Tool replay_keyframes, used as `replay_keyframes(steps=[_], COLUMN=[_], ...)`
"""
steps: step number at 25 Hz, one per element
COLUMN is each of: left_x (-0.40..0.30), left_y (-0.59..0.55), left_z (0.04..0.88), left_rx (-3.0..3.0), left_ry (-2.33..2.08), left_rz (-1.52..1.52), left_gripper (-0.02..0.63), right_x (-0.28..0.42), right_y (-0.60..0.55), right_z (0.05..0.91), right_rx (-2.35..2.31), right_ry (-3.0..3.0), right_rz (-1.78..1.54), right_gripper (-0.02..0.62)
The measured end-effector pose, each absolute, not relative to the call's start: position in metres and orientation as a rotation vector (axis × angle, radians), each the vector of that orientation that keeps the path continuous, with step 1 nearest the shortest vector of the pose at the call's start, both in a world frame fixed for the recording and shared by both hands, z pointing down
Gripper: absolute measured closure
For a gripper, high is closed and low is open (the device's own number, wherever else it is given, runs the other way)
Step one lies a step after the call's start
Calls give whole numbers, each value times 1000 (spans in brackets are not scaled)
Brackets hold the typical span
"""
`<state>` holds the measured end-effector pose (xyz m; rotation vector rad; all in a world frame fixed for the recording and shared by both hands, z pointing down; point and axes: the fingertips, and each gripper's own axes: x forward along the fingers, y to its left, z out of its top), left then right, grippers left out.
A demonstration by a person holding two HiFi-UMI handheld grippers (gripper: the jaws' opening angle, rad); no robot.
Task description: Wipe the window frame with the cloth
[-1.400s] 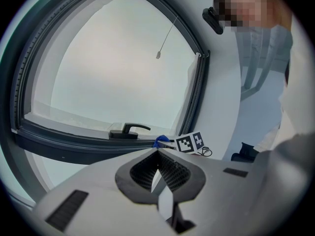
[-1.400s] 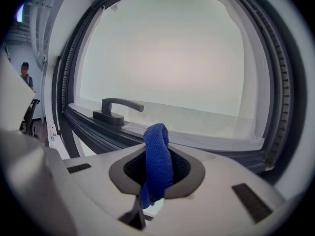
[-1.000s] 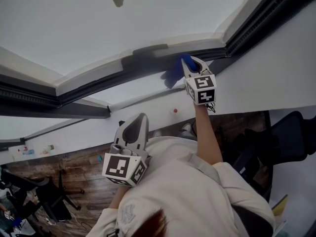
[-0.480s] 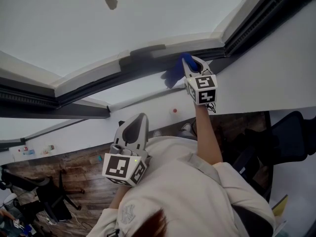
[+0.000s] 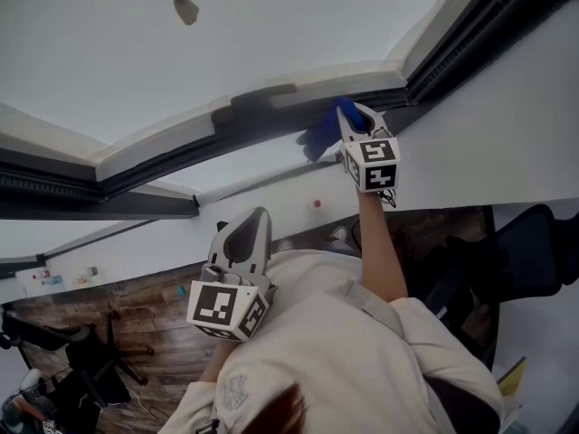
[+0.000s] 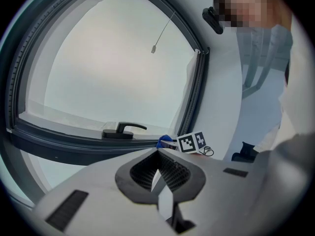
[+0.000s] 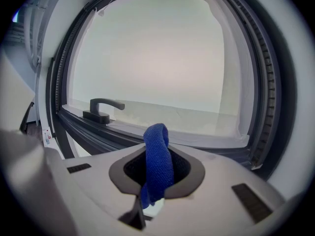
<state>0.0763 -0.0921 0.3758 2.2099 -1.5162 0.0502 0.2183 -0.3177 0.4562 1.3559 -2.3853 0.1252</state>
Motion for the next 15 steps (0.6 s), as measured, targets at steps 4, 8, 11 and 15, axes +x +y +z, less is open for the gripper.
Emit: replay_keyframes(steps=[4,8,11,15], left_x=[81,84,85,85], left_y=[-95,-96,-96,-96], left_z=[375,374,374,373], left_rx=[2215,2216,2214,2213], left_ry=[-1514,-1519,-1525,-1532], left_rz=[51,53,53,52], left_gripper=[600,601,600,601], right_x=[223,224,227,230], right_y=[-320,-320,-321,-322], right_z=[456,456,455,455], right_rx=[1360,1352,1358,1371], right_ry=[-2382,-2384,-2382,-2374], right_rz=[122,117,119,120], right_gripper=[546,546,546,546])
